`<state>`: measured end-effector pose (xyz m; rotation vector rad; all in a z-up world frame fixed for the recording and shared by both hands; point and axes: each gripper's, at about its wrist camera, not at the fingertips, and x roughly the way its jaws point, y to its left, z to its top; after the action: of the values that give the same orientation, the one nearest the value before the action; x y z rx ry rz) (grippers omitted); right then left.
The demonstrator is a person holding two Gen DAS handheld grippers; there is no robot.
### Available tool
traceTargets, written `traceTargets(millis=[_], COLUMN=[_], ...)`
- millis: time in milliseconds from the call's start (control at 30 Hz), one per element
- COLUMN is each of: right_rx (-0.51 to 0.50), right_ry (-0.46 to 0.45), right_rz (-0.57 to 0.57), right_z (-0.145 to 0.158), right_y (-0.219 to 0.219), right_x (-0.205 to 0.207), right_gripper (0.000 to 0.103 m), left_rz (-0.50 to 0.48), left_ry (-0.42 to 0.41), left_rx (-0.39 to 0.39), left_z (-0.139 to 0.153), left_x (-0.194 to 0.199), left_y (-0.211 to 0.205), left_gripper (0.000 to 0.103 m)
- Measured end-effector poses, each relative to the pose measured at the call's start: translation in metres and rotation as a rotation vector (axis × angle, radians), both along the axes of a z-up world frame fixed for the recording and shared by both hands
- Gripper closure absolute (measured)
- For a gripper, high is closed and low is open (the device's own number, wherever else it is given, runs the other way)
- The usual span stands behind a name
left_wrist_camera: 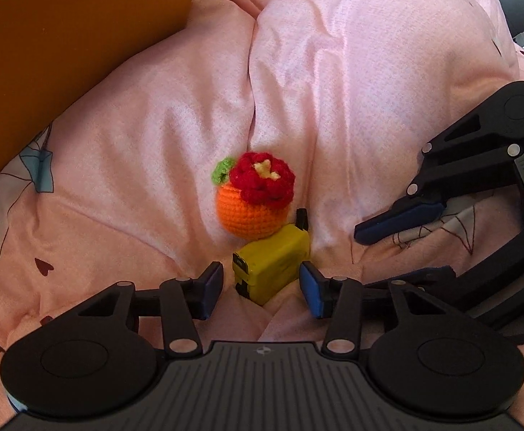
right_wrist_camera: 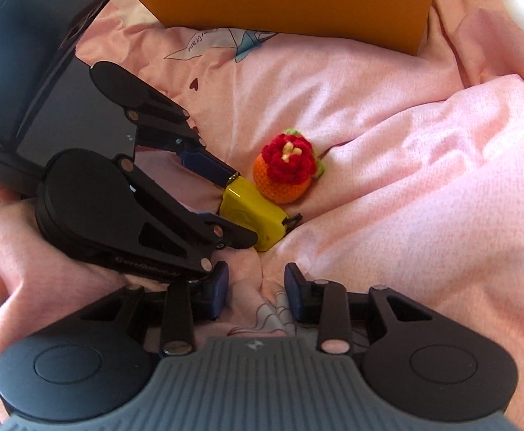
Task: Organize objects
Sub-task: 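Grasp the yellow tape measure with the left gripper while the right gripper grasps the orange crocheted fruit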
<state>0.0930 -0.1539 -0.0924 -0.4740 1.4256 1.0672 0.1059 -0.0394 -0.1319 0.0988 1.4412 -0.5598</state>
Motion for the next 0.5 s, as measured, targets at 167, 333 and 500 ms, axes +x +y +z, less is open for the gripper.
traceTargets(millis=[167,333,500], right_rx=[-0.004,0.001,0.006], right_ry=[0.003,0.008,0.011], right_rz=[0.003,0.006,0.014], right_z=[-0.005,-0.009,-0.010], right_y=[0.000,-0.001,-0.001], right_x=[0.000,-0.001,-0.003], right_gripper=[0.067,0.066,0.066], left_rz=[0.044,0.066,0.107], left_ry=[-0.010,-0.027,-0.055], left_rx=[0.006,0.000,-0.017], left_z=[-0.003,-0.001,0.005], left_x=[-0.007,-0.015,-0.027], left_y=[-0.002,-0.001,0.003], left_gripper=[0.060,0.067,0.075])
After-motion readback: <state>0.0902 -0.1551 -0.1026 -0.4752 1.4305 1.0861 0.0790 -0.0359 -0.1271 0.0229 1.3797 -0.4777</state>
